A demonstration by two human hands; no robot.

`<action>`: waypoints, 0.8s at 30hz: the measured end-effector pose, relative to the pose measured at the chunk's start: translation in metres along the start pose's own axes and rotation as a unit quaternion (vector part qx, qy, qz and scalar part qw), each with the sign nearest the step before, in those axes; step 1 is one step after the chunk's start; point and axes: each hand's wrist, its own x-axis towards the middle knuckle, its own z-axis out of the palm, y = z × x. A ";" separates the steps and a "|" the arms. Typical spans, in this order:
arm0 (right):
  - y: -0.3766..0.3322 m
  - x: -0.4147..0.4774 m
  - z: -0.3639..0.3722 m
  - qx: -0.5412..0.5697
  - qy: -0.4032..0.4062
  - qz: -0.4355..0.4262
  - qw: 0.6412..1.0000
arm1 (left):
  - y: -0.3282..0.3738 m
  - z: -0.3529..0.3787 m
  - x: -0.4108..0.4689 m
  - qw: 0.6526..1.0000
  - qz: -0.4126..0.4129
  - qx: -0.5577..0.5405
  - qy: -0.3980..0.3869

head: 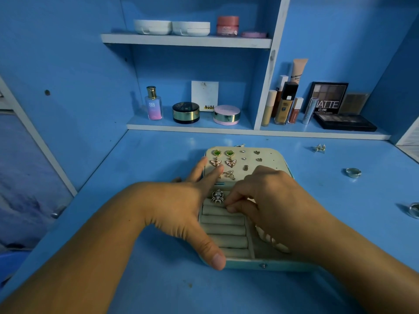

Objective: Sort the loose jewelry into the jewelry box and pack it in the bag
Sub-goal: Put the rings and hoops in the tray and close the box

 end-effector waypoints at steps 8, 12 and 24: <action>0.022 -0.001 -0.018 0.035 -0.029 -0.022 0.999 | 0.003 -0.001 -0.002 1.000 0.005 -0.010 0.008; 0.076 -0.006 -0.045 -0.038 0.073 0.130 0.988 | 0.003 -0.002 -0.002 1.000 0.012 -0.020 0.008; 0.146 -0.020 -0.070 -0.155 0.072 0.448 0.877 | 0.000 -0.003 0.002 0.995 0.035 -0.069 0.068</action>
